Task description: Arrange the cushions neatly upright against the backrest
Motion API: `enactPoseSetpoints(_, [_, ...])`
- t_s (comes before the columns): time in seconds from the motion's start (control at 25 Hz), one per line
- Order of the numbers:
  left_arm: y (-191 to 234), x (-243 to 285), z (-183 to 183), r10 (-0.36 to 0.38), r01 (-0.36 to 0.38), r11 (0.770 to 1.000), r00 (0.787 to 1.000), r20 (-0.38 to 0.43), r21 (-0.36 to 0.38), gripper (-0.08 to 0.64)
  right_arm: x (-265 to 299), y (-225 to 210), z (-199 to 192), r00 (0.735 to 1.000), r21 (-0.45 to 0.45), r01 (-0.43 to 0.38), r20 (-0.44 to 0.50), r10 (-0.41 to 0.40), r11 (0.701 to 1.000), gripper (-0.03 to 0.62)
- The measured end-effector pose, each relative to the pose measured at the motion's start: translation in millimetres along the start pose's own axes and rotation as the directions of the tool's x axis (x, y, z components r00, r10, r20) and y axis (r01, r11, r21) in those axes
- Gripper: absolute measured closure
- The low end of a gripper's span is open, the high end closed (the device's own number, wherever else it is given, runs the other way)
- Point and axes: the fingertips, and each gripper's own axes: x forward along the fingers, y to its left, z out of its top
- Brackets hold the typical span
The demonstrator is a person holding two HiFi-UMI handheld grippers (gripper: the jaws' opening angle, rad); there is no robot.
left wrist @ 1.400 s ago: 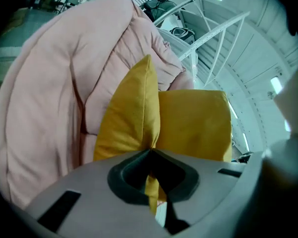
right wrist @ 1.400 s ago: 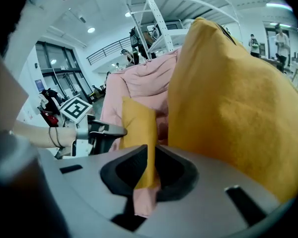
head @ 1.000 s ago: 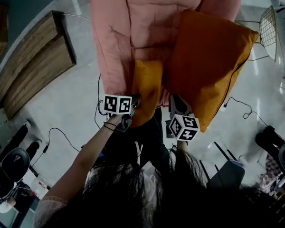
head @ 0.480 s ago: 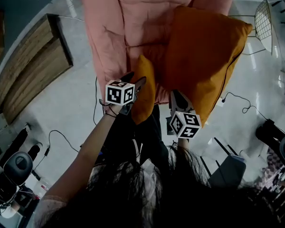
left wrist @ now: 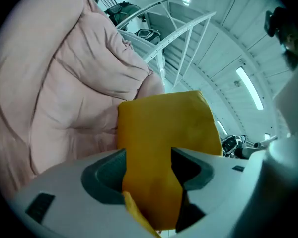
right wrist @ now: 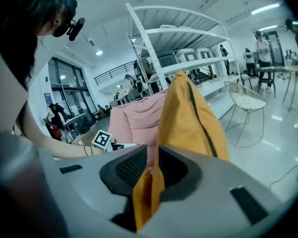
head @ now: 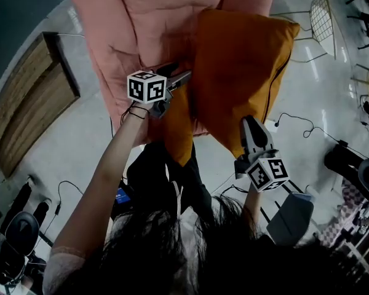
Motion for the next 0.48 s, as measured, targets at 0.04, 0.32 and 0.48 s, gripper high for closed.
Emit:
enactPoseSetpoints(0.04, [4, 10, 3, -0.006, 0.006, 1.0, 1.0, 0.006, -0.011, 0.282, -4, -12, 10, 1.0, -0.018, 0.028, 0.009, -0.028, 0.999, 0.53])
enactPoseSetpoints(0.32, [27, 80, -11, -0.077, 0.063, 0.981, 0.995, -0.066, -0.185, 0.201, 17, -61, 24, 0.994, -0.102, 0.051, -0.096, -0.061, 0.994, 0.324])
enactPoseSetpoints(0.48, [18, 105, -19, -0.161, 0.141, 0.949, 0.986, -0.052, -0.281, 0.201, 46, -76, 13, 0.974, -0.155, 0.105, -0.186, -0.133, 0.982, 0.323])
